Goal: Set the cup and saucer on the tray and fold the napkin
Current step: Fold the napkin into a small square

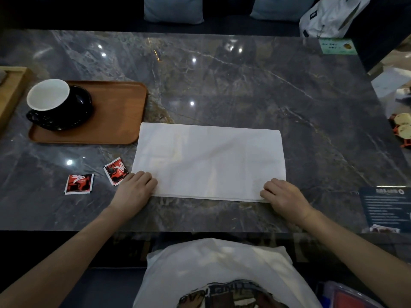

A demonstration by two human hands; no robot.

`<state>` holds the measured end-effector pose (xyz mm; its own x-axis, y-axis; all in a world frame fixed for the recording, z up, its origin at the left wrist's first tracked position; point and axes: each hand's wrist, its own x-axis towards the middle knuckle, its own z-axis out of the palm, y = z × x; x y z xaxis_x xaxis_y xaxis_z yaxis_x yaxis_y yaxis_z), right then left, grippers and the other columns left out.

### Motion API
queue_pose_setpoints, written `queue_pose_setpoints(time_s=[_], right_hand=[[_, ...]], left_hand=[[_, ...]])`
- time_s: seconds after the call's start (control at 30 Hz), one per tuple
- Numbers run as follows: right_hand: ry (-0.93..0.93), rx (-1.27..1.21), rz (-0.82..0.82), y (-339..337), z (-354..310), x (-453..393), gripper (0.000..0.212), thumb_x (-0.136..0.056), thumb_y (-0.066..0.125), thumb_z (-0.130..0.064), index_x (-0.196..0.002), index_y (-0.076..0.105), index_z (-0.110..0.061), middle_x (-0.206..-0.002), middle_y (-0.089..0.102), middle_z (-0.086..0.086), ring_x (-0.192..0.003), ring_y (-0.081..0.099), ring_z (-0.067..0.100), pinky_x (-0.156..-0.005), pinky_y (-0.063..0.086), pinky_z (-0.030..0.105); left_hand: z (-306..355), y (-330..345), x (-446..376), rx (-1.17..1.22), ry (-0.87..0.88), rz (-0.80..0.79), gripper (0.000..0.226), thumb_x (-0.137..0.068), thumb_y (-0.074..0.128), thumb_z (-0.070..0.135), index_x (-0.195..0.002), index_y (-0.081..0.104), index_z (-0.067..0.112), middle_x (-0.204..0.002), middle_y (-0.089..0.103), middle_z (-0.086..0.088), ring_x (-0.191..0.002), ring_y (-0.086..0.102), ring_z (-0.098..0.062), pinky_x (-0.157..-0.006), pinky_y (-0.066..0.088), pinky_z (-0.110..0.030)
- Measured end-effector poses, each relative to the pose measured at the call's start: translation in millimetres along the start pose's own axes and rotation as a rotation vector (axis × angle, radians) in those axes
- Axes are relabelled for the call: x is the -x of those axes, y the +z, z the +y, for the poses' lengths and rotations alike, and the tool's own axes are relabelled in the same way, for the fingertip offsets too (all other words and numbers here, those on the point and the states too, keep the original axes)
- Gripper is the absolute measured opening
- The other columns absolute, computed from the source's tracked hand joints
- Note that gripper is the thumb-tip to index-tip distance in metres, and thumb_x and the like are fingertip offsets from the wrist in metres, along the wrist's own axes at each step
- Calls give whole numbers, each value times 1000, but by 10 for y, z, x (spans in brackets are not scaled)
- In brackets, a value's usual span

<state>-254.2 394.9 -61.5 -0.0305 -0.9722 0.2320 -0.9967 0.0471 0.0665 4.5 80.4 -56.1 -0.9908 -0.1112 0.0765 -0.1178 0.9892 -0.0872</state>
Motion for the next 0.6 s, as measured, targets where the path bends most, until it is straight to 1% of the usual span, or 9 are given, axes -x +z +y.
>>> queue_pose_setpoints(time_s=[0.13, 0.27, 0.37, 0.47, 0.5, 0.53, 0.57, 0.6], right_hand=[[13, -30, -16, -5, -58, 55, 24, -74, 41, 2, -65, 62, -8, -63, 58, 6, -53, 52, 19, -46, 44, 26], [18, -45, -65, 33, -68, 121, 18, -72, 45, 0, -69, 61, -10, -65, 57, 6, -55, 50, 19, -47, 42, 27], [30, -64, -78, 37, -75, 116, 14, -66, 60, 4, -69, 61, -9, -65, 57, 6, -55, 50, 19, -46, 42, 27], [44, -77, -118, 13, -80, 101, 23, -55, 75, 6, -68, 63, -9, -65, 58, 6, -54, 52, 19, -45, 43, 26], [49, -81, -130, 5, -76, 98, 25, -53, 77, 5, -68, 63, -9, -65, 58, 6, -54, 53, 19, -46, 44, 26], [50, -83, -135, 7, -71, 101, 25, -54, 77, 4, -69, 63, -10, -66, 59, 6, -55, 54, 19, -46, 45, 26], [47, -81, -129, 11, -67, 108, 23, -56, 75, 4, -71, 63, -9, -68, 60, 6, -56, 54, 19, -47, 46, 27], [39, -74, -116, 15, -60, 115, 19, -61, 70, 4, -72, 63, -9, -71, 61, 6, -58, 55, 20, -48, 47, 27]], left_hand=[[5, 5, 10, 46, -48, 1, 7, -67, 41, 14, -70, 47, 12, -63, 54, -9, -57, 53, -28, -48, 40, -31], [34, 4, 29, 59, -102, 2, 14, -67, 40, 14, -65, 53, 9, -62, 54, -10, -57, 53, -28, -47, 41, -30], [65, 4, 38, 59, -112, 1, 16, -66, 39, 12, -61, 54, 8, -62, 53, -10, -62, 48, -28, -47, 41, -30], [105, -19, 28, 79, -166, -43, 18, -66, 38, 11, -59, 54, 7, -61, 53, -11, -57, 53, -29, -46, 43, -31], [115, -33, 17, 87, -197, -52, 15, -66, 41, 9, -59, 54, 6, -61, 52, -12, -56, 54, -30, -46, 44, -32], [123, -59, 1, 93, -228, -70, 8, -65, 47, 5, -59, 53, 5, -61, 52, -13, -56, 54, -31, -45, 44, -33], [119, -69, -15, 105, -259, -89, 7, -62, 56, -1, -60, 53, 5, -61, 52, -13, -55, 54, -32, -44, 44, -33], [107, -74, -28, 119, -283, -126, 17, -56, 65, -6, -60, 53, 4, -61, 52, -14, -54, 54, -32, -43, 42, -32]])
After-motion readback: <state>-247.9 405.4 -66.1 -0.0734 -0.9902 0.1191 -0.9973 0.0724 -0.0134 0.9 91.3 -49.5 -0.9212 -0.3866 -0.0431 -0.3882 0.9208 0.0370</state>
